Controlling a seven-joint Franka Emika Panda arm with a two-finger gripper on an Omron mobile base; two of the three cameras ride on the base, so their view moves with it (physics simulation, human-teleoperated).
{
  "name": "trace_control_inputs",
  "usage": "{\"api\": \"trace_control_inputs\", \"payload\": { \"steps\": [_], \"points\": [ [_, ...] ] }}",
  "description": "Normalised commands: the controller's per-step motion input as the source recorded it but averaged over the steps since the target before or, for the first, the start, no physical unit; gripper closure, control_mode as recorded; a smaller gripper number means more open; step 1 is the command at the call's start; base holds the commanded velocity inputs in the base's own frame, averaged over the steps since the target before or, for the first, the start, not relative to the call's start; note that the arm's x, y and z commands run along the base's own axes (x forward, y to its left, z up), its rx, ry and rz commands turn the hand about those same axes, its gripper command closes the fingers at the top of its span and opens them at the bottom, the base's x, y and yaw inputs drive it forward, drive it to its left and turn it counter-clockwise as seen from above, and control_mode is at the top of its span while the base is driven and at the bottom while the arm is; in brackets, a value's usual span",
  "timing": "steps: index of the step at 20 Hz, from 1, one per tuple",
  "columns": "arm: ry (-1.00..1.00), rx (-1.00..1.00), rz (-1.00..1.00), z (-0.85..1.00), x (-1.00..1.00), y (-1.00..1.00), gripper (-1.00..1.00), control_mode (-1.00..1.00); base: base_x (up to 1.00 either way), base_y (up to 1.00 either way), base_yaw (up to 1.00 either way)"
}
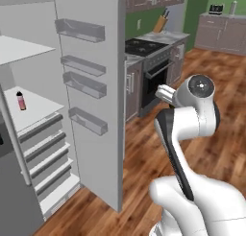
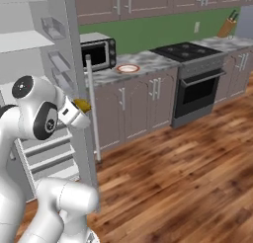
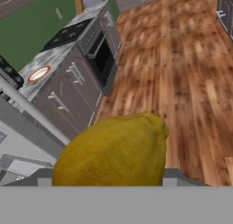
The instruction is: Pick lemon from the fridge and place it on the plate on the counter.
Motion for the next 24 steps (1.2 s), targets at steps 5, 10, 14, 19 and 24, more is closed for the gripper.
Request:
{"api": "trace_control_inputs", "payload": {
  "steps": [5,10,14,19,24],
  "points": [
    [0.00,0.00,0.00,0.00,0.00,0.00,1.00,1.00,0.00,-0.55,-0.11],
    [0.00,0.00,0.00,0.00,0.00,0.00,1.00,1.00,0.15,-0.58,-0.10],
    [0.00,0.00,0.00,0.00,0.00,0.00,1.00,1.00,0.39,-0.58,-0.05],
    [0.00,0.00,0.00,0.00,0.00,0.00,1.00,1.00,0.47,-0.60,-0.03],
    [0.00,0.00,0.00,0.00,0.00,0.00,1.00,1.00,0.51,-0.62,-0.01]
  ]
}}
